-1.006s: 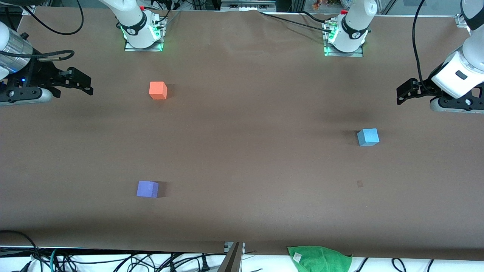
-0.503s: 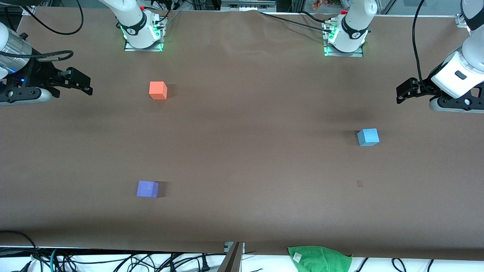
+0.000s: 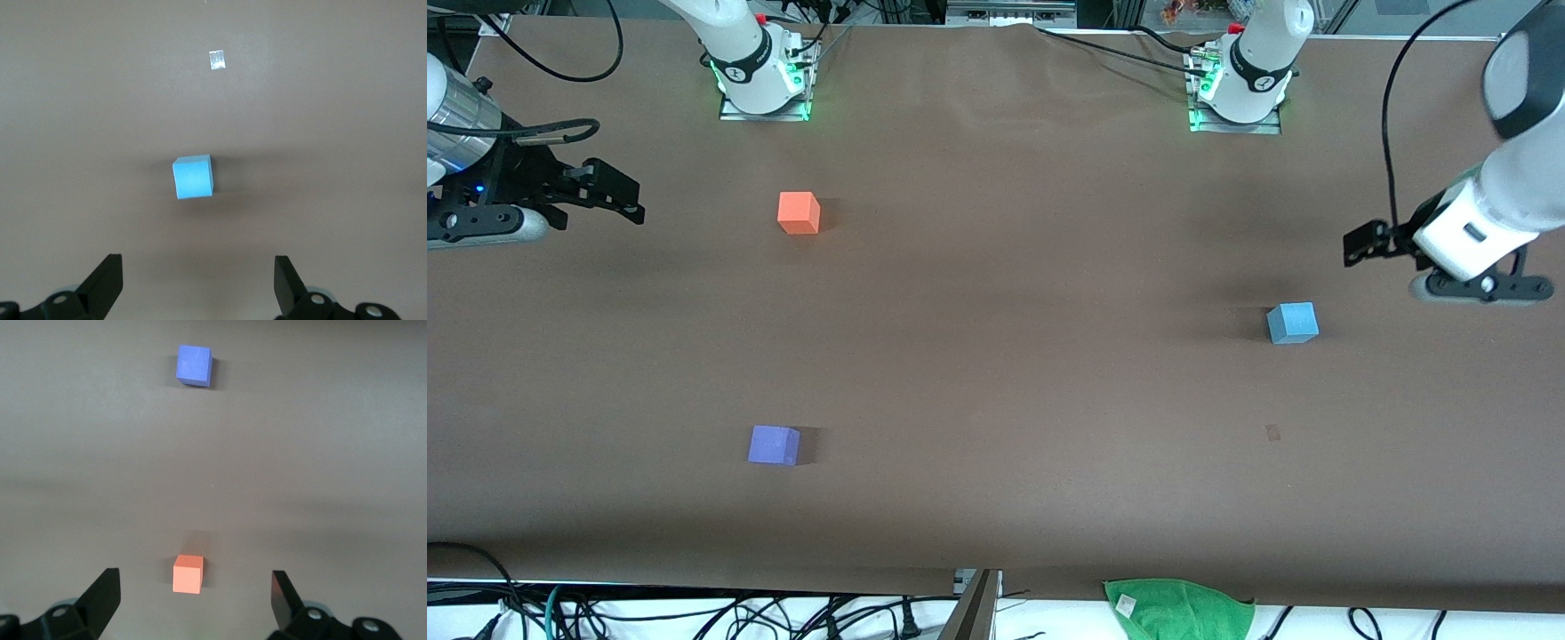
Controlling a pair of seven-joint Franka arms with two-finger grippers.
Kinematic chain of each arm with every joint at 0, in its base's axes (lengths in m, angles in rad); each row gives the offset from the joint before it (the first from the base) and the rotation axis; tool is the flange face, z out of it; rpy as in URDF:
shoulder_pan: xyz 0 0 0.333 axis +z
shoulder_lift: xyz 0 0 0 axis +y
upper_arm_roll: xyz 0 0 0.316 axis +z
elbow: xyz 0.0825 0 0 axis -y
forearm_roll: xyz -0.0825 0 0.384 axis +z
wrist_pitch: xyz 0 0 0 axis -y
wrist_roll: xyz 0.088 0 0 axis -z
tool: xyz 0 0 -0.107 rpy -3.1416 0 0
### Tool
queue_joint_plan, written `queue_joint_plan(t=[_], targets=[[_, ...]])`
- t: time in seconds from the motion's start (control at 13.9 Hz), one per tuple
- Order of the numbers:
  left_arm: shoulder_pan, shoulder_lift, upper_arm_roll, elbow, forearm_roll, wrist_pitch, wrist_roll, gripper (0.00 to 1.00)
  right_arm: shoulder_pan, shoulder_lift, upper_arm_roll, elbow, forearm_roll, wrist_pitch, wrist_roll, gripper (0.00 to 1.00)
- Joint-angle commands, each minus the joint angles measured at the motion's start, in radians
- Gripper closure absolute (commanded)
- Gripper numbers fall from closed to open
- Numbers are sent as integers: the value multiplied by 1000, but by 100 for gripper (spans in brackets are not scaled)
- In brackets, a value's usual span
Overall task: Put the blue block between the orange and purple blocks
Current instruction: 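Reach the left gripper down over the light-blue cube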
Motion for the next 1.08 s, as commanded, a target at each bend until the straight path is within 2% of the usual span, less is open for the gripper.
queue_joint_plan(t=[0.0,0.43,1.01], targets=[[41,3,-6,-158,20,201,11,0,-4,6,2,21,-8,-18,4,0],[77,65,-6,-442,26,626,11,0,-4,7,2,21,-8,-18,6,0],[101,236,-6,-513,29,891,37,0,-4,7,2,21,-8,-18,7,0]])
